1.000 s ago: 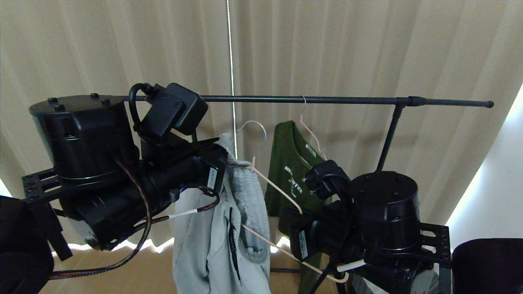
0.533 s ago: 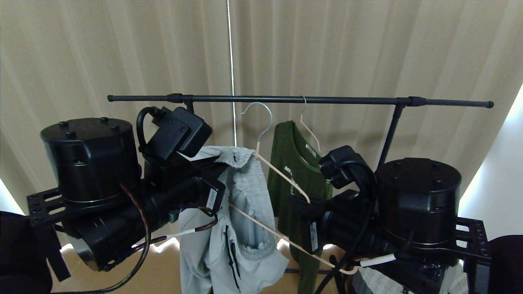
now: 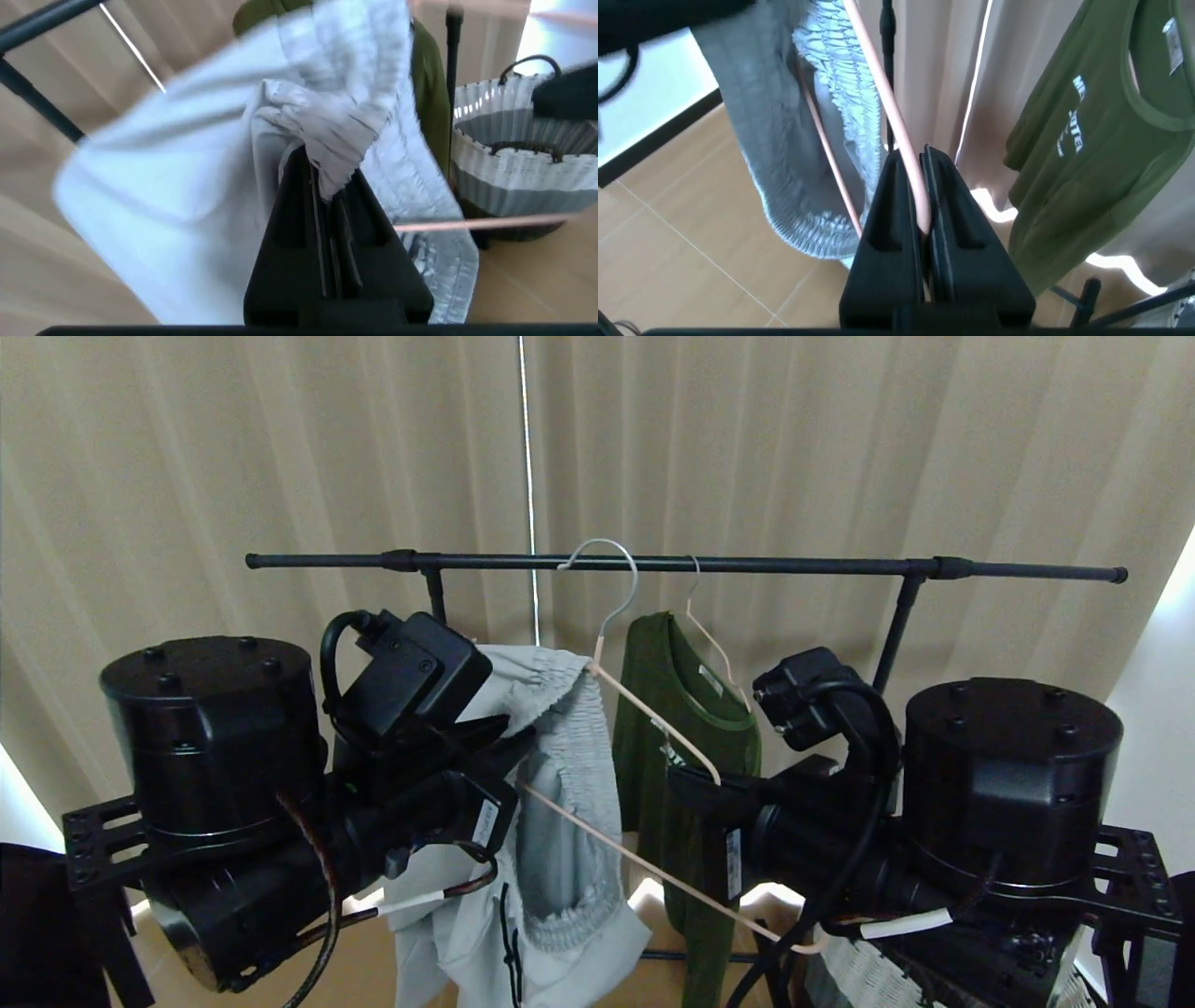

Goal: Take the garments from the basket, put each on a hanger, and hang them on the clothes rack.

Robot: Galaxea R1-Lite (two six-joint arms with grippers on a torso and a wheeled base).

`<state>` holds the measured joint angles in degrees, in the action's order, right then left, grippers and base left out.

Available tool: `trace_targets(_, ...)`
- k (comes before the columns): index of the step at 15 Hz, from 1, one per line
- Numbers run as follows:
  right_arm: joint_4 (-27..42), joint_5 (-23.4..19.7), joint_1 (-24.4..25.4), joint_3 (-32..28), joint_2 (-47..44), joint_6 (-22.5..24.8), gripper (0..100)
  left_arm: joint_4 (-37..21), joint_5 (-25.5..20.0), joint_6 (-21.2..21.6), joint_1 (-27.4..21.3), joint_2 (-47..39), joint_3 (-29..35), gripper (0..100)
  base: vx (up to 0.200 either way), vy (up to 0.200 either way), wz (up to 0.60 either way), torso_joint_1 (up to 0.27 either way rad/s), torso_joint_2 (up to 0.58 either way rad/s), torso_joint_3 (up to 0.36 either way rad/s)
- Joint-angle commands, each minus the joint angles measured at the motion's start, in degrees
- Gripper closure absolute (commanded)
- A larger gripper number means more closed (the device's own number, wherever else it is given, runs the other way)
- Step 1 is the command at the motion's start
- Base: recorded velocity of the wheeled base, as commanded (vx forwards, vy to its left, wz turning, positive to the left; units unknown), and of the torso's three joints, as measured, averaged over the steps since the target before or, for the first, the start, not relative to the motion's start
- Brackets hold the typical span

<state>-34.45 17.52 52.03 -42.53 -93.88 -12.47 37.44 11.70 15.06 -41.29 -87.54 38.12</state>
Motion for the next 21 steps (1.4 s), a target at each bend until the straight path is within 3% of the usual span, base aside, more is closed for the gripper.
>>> trace_targets(1,0.0,0.06,0.0,-0.09,0.72,-0.01,100,0.0,-0.01,0.06,-0.46,0.79,-0.85,0,0.0,0.0,0.0,0.0,0.0,0.0)
trace_targets(6,0.09,-0.03,-1.84,-0.09,2.74,1.13,100,1.5,-2.3,0.41,-0.72,7.21,-7.09,0,0.0,0.0,0.0,0.0,0.0,0.0)
trace_targets(9,0.7,-0.29,-5.01,0.08,4.58,3.68,100,1.59,-2.39,3.49,0.68,13.27,-9.29,0,0.0,0.0,0.0,0.0,0.0,0.0)
trace_targets(12,0.7,-4.25,-6.77,0.52,5.81,4.47,100,2.2,-2.83,9.82,6.13,14.94,-7.45,0,0.0,0.0,0.0,0.0,0.0,0.0)
trace_targets(13,0.88,-10.14,-8.44,0.61,6.96,4.56,100,3.26,-7.57,15.71,9.91,15.03,-5.07,0,0.0,0.0,0.0,0.0,0.0,0.0)
trace_targets(15,1.93,-13.12,-10.02,0.43,7.13,5.0,100,3.26,-12.76,20.8,12.99,14.42,-2.61,0,0.0,0.0,0.0,0.0,0.0,0.0)
trace_targets(18,5.45,-16.55,-10.37,-0.09,7.13,5.88,100,3.52,-25.59,33.72,14.13,9.93,0.02,0,0.0,0.0,0.0,0.0,0.0,0.0)
trace_targets(21,5.18,-18.48,-10.19,0.08,7.22,7.72,100,3.52,-25.77,36.27,14.13,4.48,4.42,0,0.0,0.0,0.0,0.0,0.0,0.0)
